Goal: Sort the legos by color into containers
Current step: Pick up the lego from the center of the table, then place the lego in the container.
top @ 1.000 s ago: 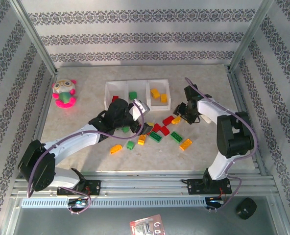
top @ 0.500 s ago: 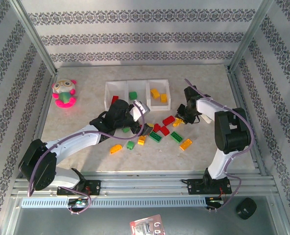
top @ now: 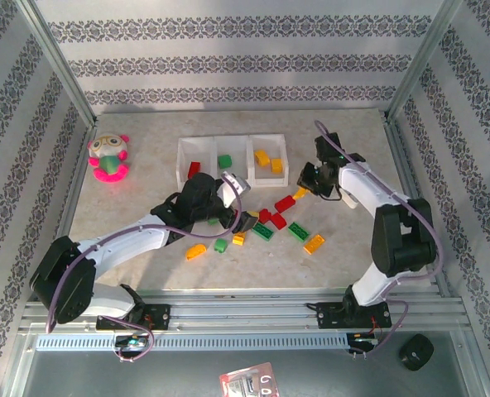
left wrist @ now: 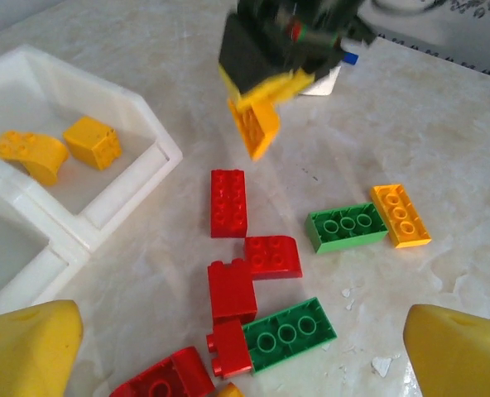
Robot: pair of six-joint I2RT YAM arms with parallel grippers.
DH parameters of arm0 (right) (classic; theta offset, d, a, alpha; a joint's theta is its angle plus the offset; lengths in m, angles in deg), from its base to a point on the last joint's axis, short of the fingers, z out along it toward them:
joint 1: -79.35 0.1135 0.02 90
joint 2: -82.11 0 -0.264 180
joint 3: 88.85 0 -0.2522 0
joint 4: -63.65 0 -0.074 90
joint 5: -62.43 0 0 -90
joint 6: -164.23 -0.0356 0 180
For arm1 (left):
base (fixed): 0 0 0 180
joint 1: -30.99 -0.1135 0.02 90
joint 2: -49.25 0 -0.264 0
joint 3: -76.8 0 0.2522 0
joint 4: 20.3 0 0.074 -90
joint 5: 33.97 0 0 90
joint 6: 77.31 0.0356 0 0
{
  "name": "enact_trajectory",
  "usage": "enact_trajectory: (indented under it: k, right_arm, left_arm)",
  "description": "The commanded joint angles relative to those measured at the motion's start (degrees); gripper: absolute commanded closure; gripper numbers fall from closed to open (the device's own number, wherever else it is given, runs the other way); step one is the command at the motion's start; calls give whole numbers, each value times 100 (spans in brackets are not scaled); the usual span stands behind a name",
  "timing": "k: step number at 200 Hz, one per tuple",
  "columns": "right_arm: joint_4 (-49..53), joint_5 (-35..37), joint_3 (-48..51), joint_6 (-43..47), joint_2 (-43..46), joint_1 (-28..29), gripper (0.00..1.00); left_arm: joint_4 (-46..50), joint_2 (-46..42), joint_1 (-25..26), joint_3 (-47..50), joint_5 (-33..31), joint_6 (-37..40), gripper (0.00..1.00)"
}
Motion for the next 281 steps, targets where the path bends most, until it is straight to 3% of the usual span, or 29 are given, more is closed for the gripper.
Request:
enact_trajectory:
  k: [1, 38, 107, 123, 173, 205, 225, 281]
  right_arm:
    - [-280, 342, -479, 569, 182, 311, 81]
    - [-729, 713, -1215, 1080, -500, 678, 82]
    - [-962, 834, -2185, 1183, -1821, 799, 78]
    - [-919, 939, -2275, 1270, -1980, 796, 73]
    - [-909, 758, -2242, 1628, -1457, 812, 34]
    - [-986, 383, -1797, 1999, -819, 851, 22]
    - [-1010, 208, -1424, 2245, -386, 948, 18]
    - [-836, 22, -676, 2478, 432, 1361, 15]
  left_arm:
    - [-347, -269, 67, 155, -200, -291, 1]
    - [-223, -463, 63, 341, -530, -636, 1]
    - [154, -737, 55, 556, -1194, -1267, 1]
    - [228, -714, 55, 530, -1430, -1453, 1]
    - [1021, -625, -78, 244, -2964, -2682, 1]
    - [1738, -595, -454, 255, -3483, -3575, 1]
    - [2402, -504, -822, 143, -3332, -3776, 1]
    - [3503, 47, -1684, -255, -2367, -2783, 0]
